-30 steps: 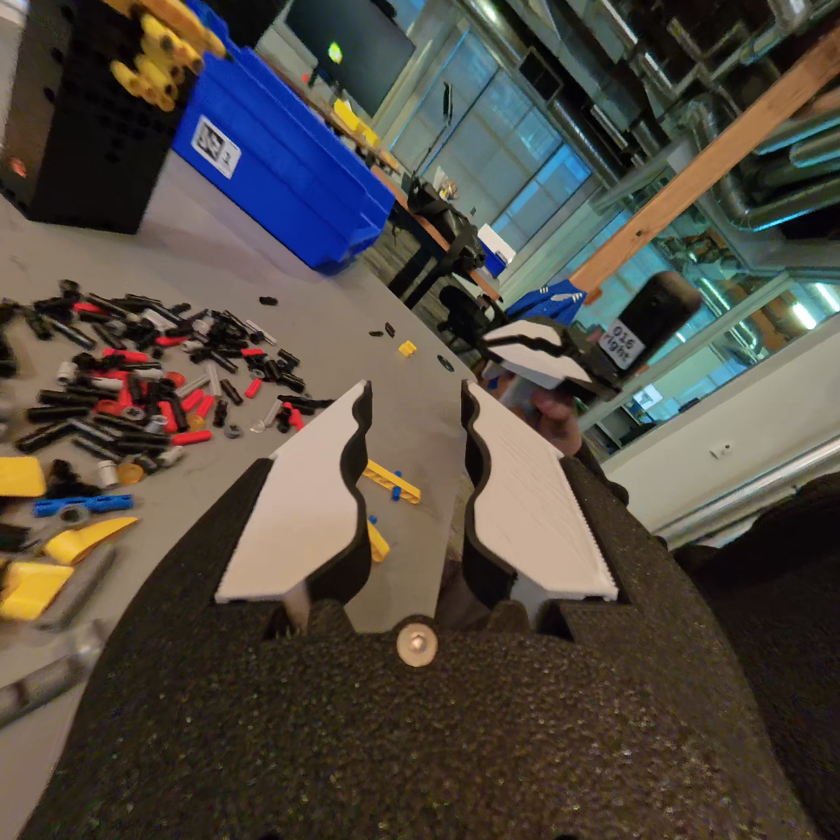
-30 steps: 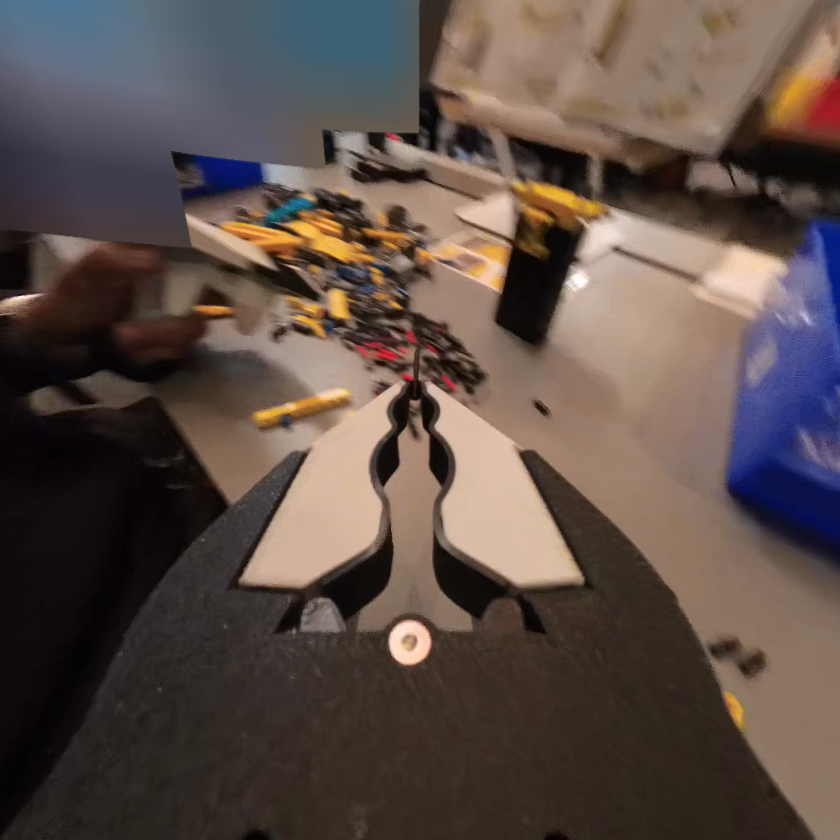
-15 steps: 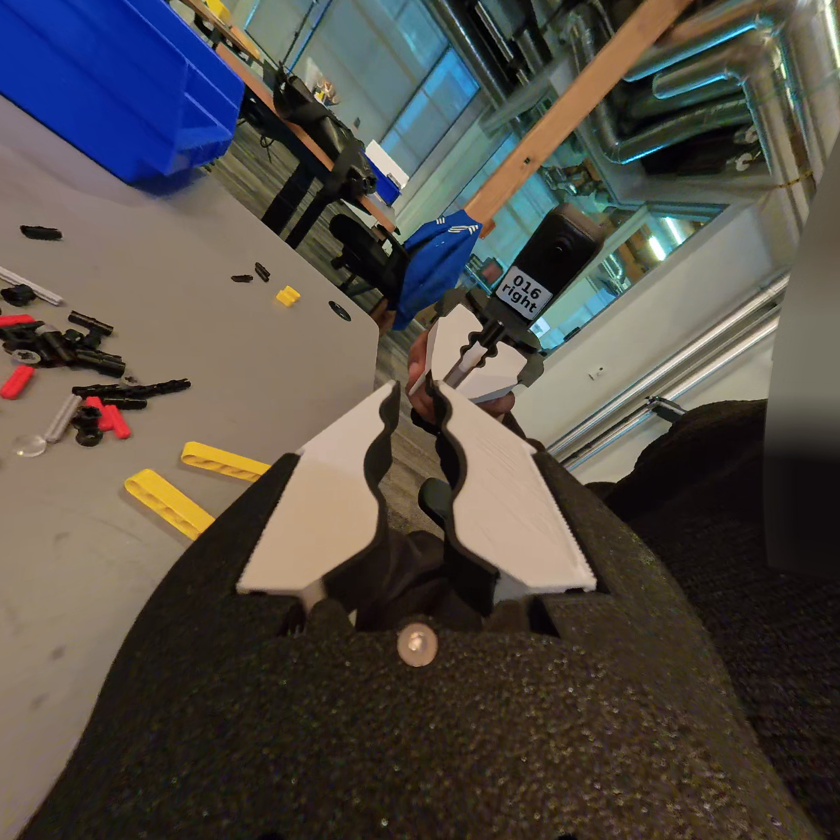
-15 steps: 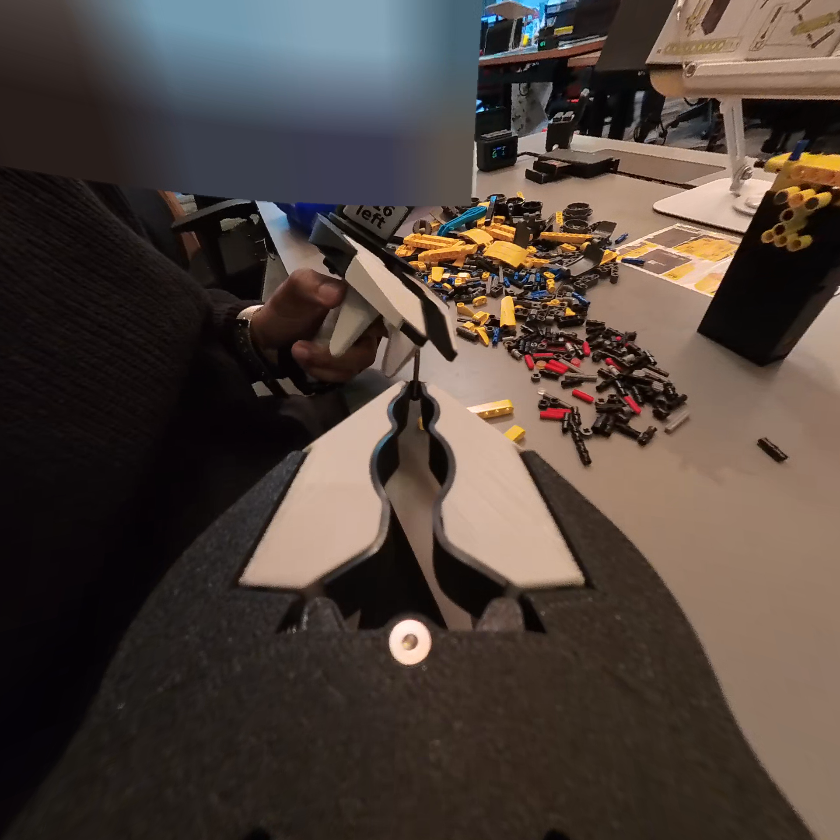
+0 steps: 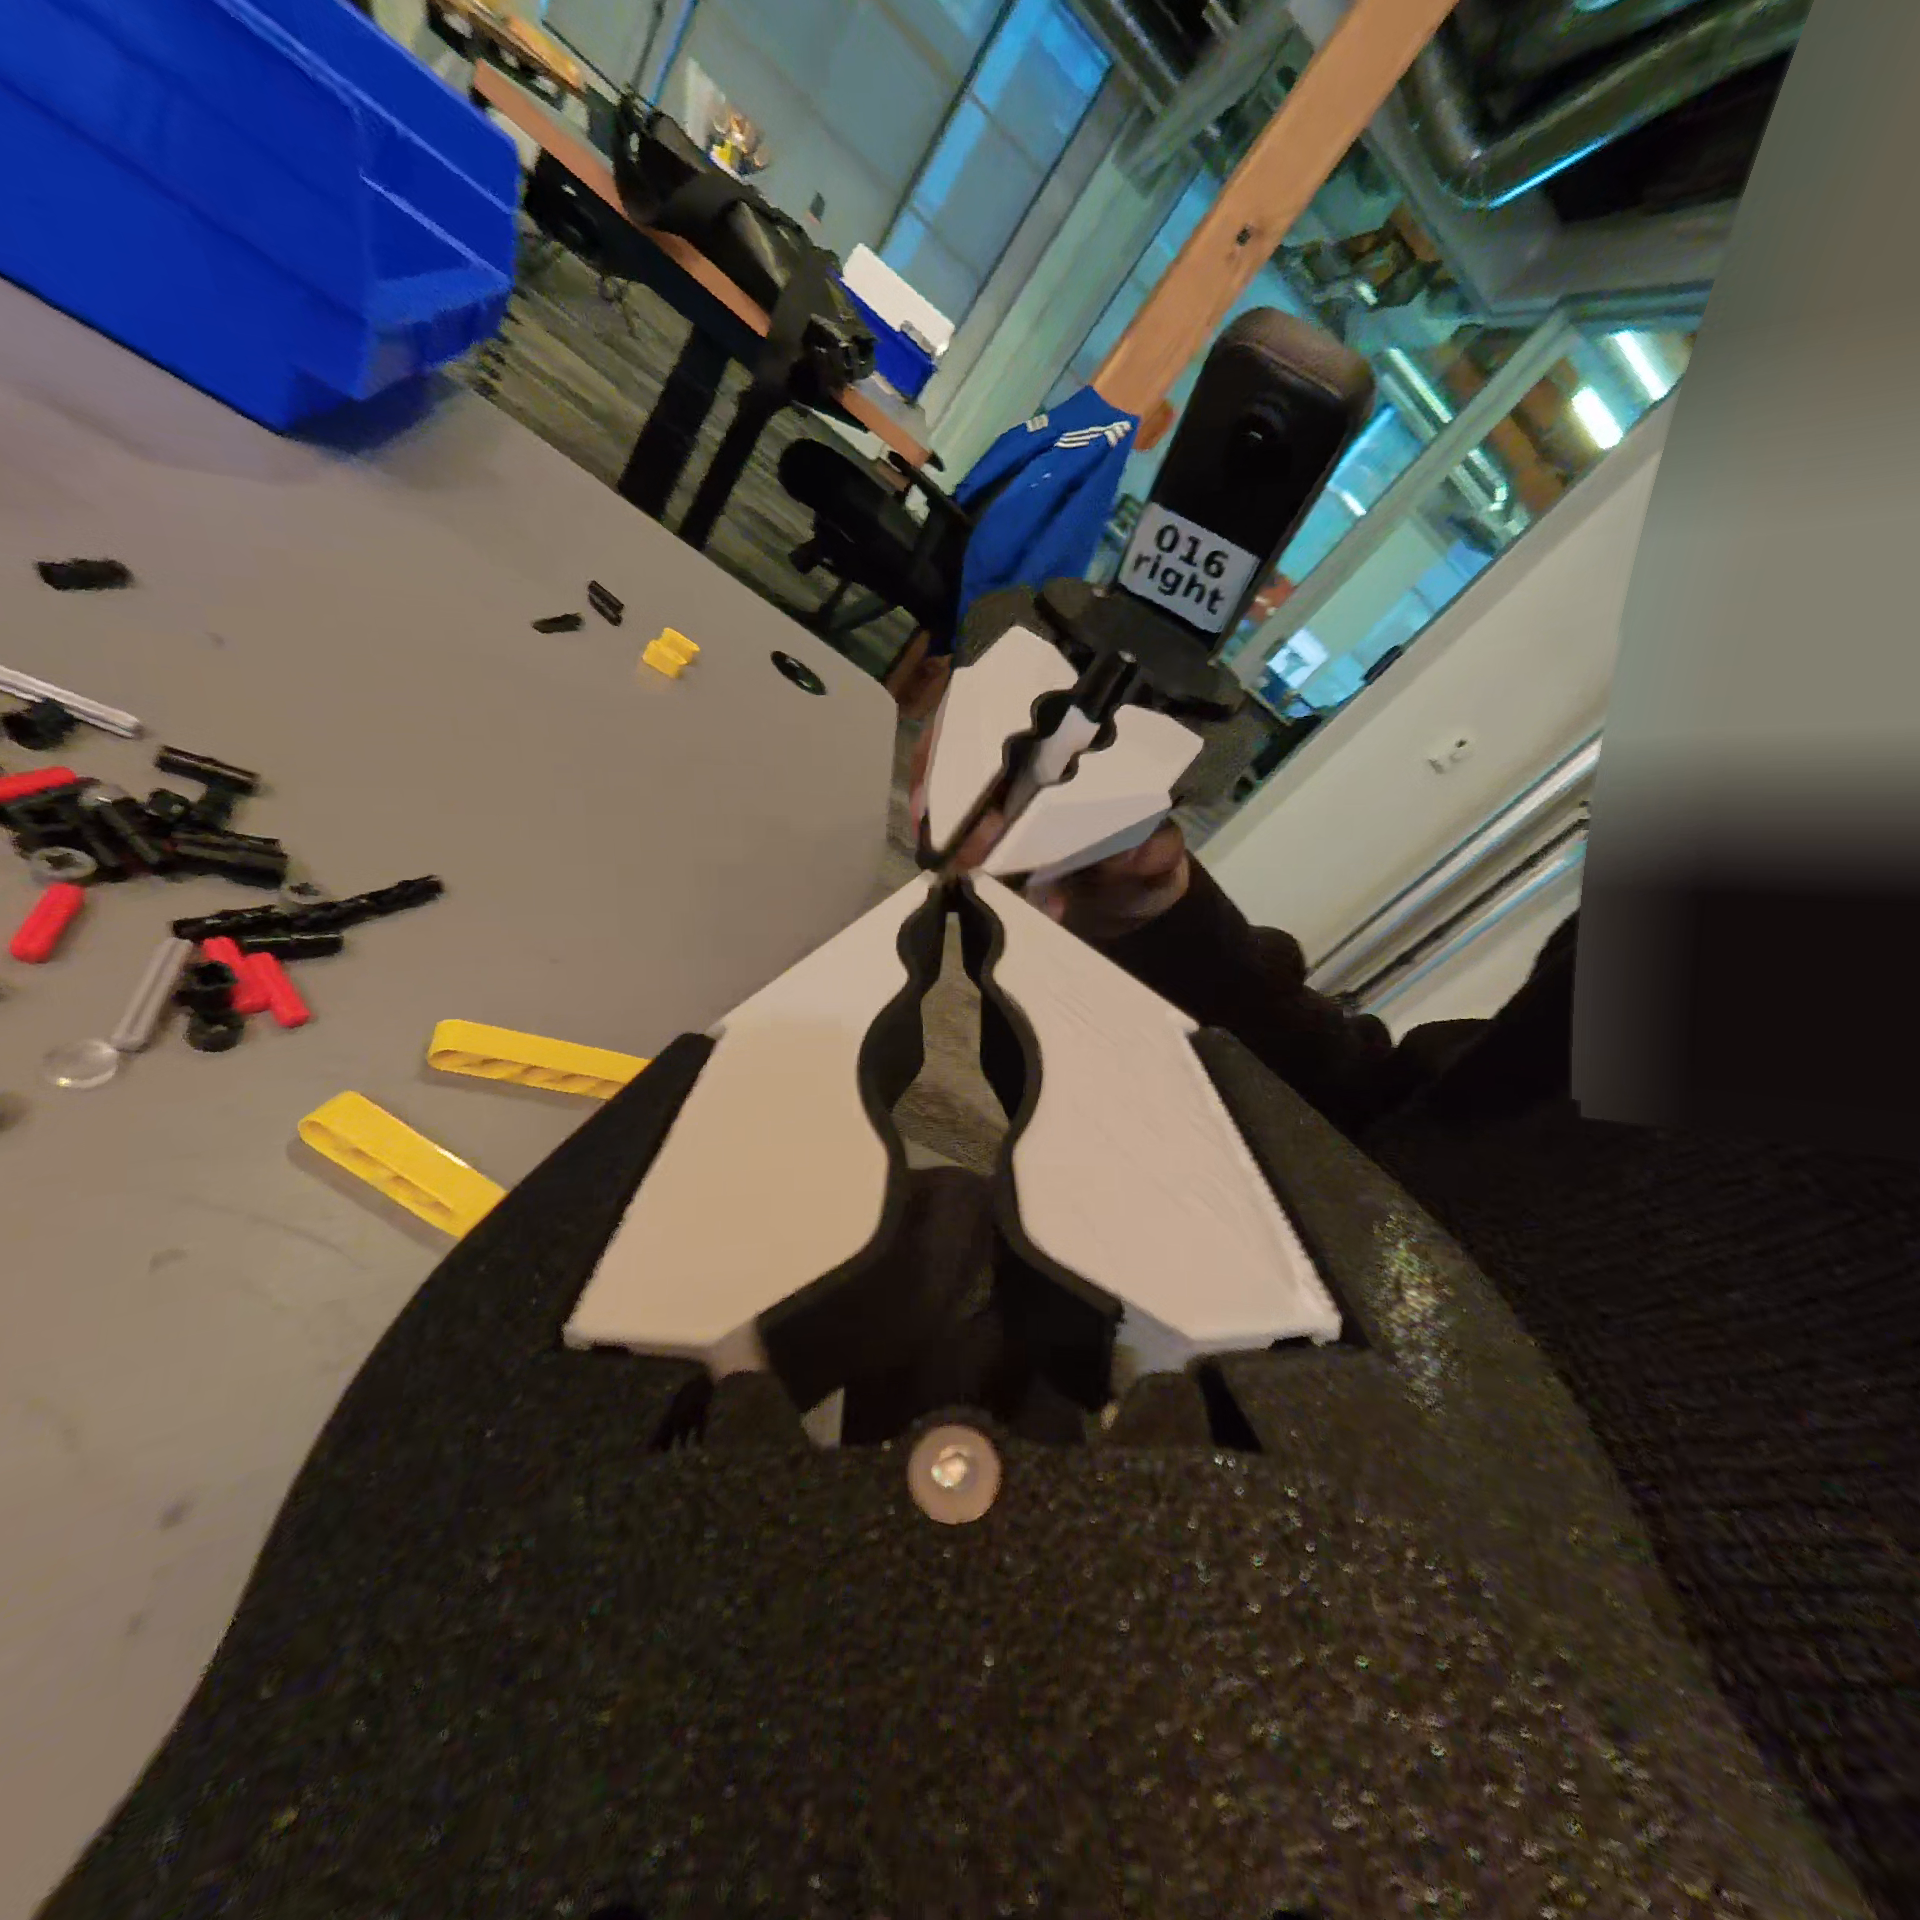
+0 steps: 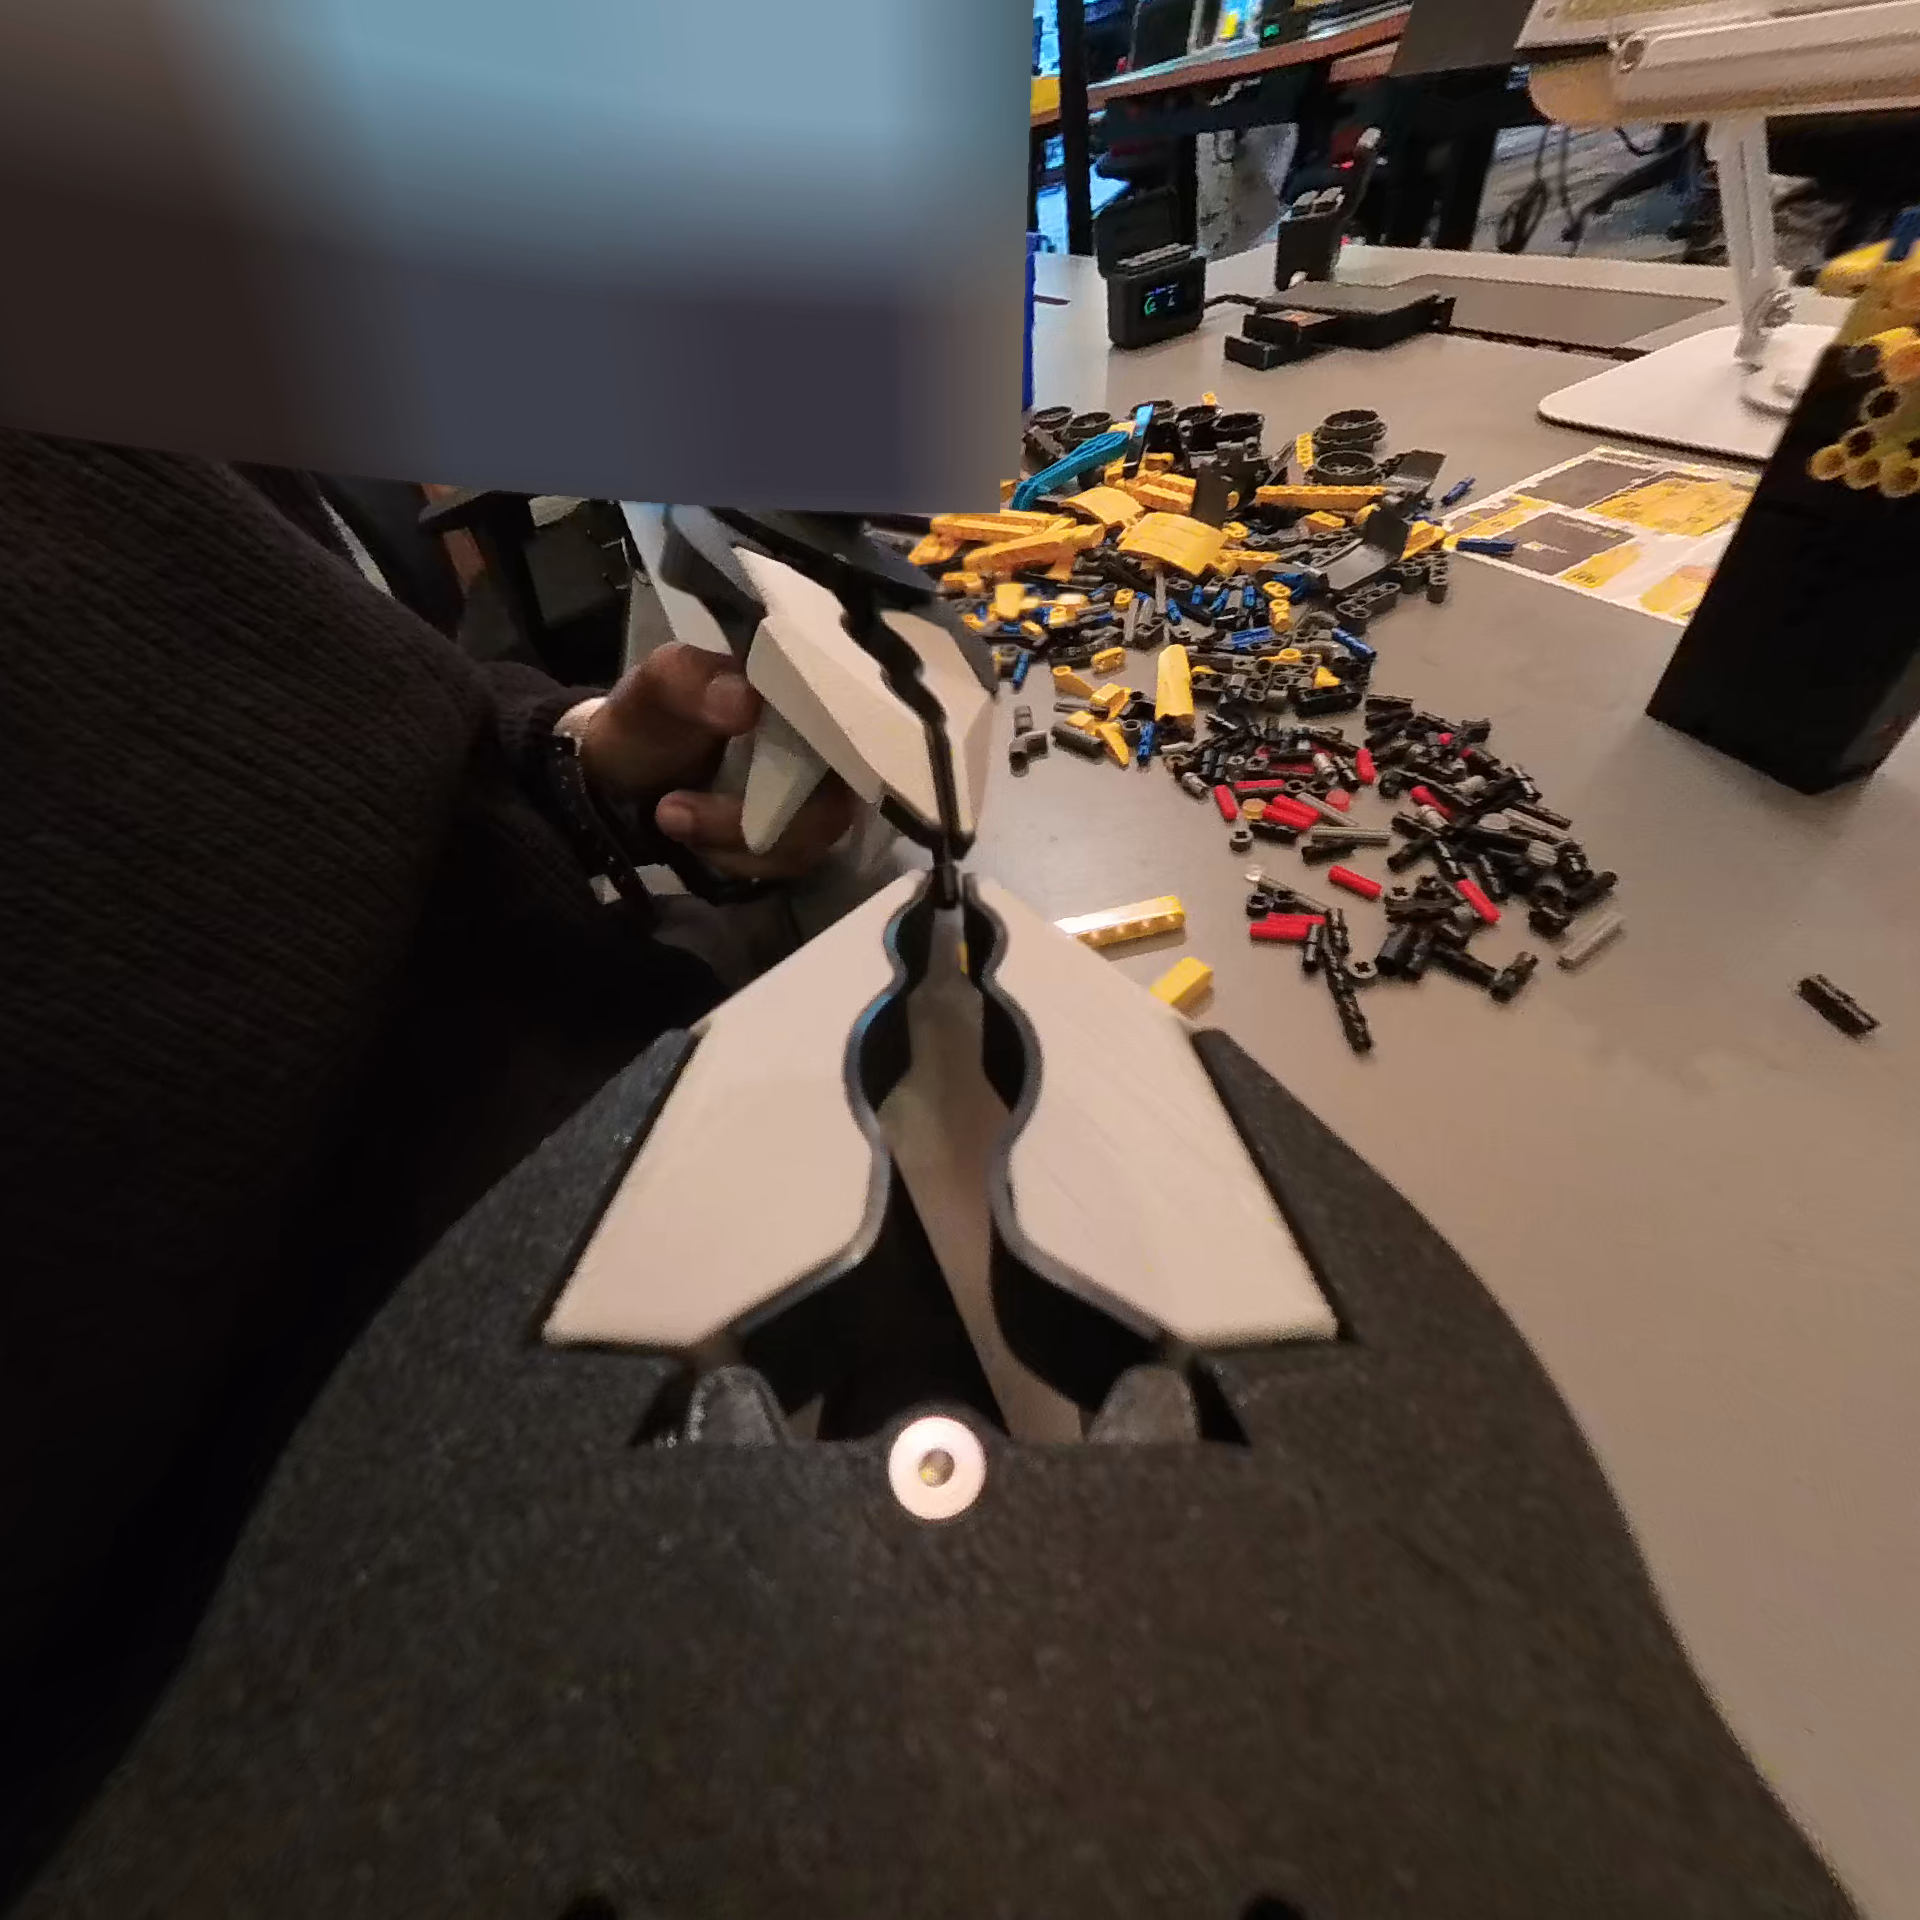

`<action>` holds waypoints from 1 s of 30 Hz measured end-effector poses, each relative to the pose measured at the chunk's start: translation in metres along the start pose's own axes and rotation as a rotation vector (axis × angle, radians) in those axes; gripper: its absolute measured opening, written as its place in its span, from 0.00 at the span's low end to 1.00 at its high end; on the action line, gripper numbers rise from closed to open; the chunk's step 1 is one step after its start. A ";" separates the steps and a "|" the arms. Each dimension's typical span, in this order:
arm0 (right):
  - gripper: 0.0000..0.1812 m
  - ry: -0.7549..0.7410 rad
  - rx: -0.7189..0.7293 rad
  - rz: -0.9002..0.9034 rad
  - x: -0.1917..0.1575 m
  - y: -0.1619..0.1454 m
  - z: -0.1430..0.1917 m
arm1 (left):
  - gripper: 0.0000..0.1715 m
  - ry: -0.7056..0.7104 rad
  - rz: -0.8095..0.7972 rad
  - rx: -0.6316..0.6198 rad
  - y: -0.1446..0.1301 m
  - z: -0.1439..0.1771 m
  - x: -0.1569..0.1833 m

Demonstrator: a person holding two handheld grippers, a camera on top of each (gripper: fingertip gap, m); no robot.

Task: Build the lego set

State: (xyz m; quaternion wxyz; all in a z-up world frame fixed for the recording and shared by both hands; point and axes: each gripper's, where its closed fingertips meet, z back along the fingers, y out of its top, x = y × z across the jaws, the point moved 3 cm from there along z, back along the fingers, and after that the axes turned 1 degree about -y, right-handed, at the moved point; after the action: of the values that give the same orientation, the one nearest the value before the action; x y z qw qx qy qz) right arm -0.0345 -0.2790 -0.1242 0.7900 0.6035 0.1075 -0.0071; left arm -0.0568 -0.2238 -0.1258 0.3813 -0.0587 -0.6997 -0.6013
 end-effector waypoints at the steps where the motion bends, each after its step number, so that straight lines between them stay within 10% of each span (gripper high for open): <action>1: 0.04 -0.051 0.002 0.002 0.007 0.000 0.003 | 0.01 0.013 -0.013 0.006 0.001 0.001 -0.001; 9: 0.11 -1.048 -0.334 -0.100 0.127 -0.051 0.113 | 0.01 0.022 0.017 0.048 0.006 0.009 -0.006; 21: 0.05 -1.062 -0.388 -0.215 0.152 -0.080 0.116 | 0.01 0.029 0.010 0.052 0.006 0.009 -0.006; 30: 0.04 -0.770 -0.335 -0.236 0.080 -0.074 0.040 | 0.01 0.038 0.043 0.085 0.008 0.011 -0.008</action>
State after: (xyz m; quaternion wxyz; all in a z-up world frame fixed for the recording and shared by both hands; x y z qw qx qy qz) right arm 0.0398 -0.3277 -0.1987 0.8533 0.4037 -0.1270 -0.3045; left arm -0.0519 -0.2087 -0.1242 0.4094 -0.0459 -0.7160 -0.5636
